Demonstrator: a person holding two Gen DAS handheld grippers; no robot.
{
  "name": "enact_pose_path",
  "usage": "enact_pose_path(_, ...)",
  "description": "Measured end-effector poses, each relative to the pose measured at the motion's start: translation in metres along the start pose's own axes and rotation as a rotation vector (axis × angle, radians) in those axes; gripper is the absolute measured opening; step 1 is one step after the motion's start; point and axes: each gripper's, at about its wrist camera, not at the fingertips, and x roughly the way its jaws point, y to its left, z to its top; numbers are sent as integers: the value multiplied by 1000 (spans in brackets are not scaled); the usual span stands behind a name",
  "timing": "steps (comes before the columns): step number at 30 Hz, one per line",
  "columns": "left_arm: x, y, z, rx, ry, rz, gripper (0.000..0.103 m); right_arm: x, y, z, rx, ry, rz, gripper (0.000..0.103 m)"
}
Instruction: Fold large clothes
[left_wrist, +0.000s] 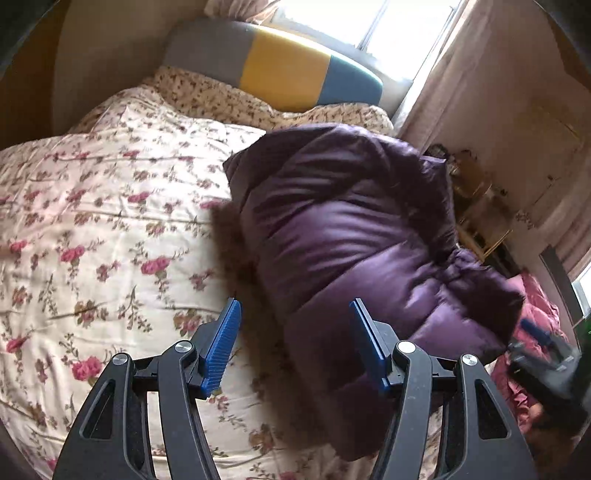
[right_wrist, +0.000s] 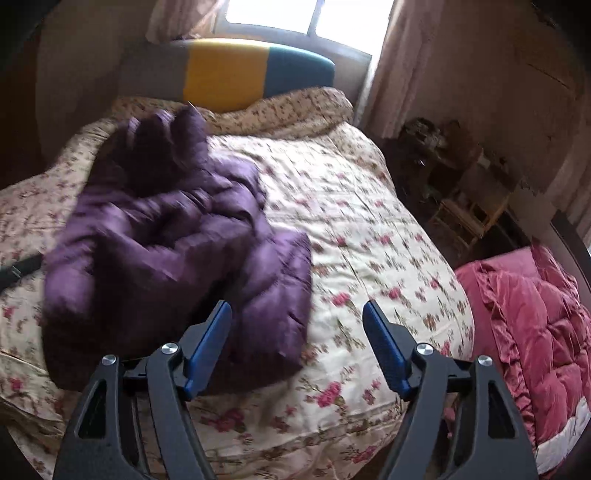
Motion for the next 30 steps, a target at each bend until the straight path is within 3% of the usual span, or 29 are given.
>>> enact_pose_path(12,13,-9,1,53,4,-12,55,-36,30,27,-56,-90,88,75)
enact_pose_path(17,15,-13,2,69,8,-18,55,-36,43,26,-95,-84,122,73)
enact_pose_path(24,16,-11,-3,63,10,-31,55,2,58,13,-120,23,130,33)
enact_pose_path(30,18,-16,-8,71,20,-55,49,17,59,2,-135,67,121,18)
